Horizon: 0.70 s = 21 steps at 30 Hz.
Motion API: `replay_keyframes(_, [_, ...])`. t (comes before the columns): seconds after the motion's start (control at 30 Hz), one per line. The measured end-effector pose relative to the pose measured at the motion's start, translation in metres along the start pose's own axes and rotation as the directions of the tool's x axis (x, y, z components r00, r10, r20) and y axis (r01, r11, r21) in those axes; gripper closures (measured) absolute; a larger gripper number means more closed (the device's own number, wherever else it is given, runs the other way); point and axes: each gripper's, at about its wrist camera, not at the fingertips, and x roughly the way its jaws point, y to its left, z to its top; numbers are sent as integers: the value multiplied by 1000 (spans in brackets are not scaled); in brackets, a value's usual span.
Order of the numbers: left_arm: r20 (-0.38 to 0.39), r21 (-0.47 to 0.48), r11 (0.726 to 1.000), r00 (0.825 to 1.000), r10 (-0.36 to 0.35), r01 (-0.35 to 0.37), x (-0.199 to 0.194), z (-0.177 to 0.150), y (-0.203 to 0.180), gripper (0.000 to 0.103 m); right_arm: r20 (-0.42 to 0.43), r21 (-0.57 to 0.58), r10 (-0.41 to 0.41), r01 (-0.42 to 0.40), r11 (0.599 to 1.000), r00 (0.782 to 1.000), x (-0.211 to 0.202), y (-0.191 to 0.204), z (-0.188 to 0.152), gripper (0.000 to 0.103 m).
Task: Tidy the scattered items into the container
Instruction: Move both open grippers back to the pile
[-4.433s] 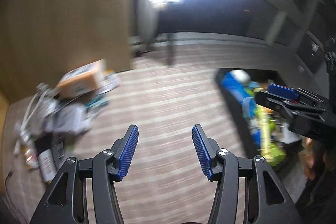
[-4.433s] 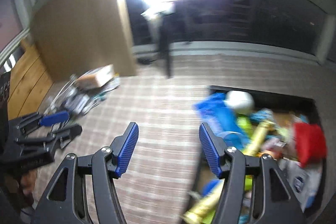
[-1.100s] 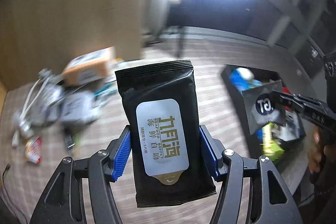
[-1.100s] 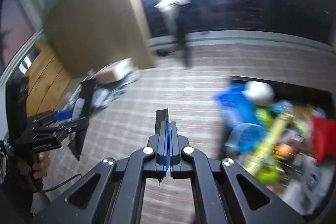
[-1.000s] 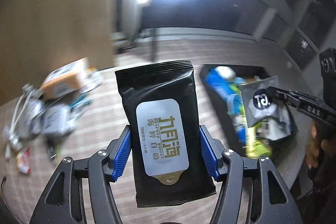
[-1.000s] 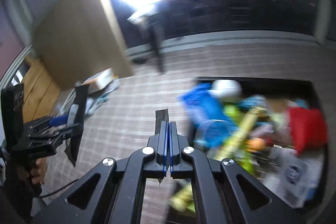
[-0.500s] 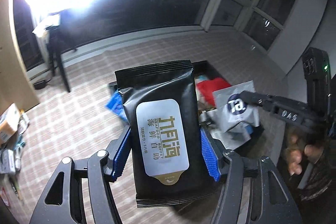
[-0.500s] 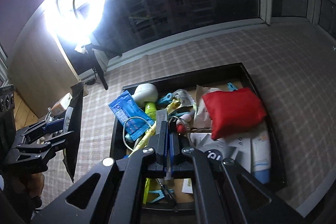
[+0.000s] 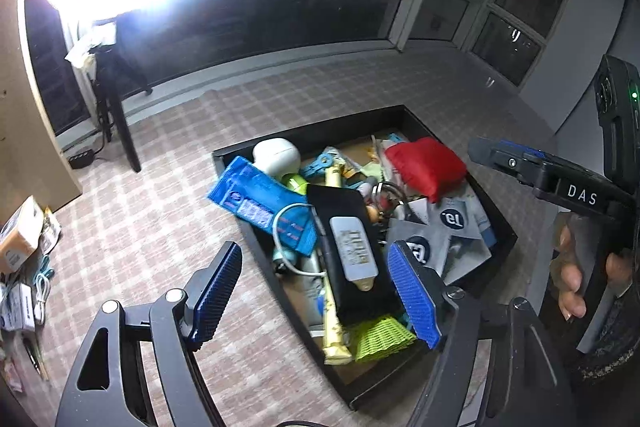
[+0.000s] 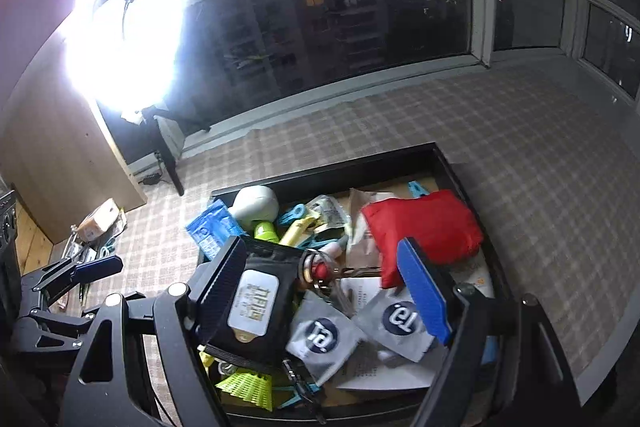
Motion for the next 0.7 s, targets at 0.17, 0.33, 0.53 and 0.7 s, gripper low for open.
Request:
replay_keyframes(0.17, [18, -32, 999, 999, 36, -36, -11, -5, 23, 32, -20, -50, 30, -31, 998, 999, 11, 24, 0, 26])
replay_keyframes(0.33, [13, -103, 992, 997, 78, -76, -18, -15, 59, 32, -64, -118, 68, -75, 990, 996, 28, 61, -1, 26])
replay_keyframes(0.53, [7, -189, 970, 987, 158, -153, -33, -35, 114, 32, -120, -199, 139, -161, 967, 983, 52, 118, -6, 26])
replay_keyframes(0.7, [-7, -282, 933, 972, 233, -226, -50, -64, 169, 32, -173, -285, 204, -247, 926, 964, 73, 180, -14, 26])
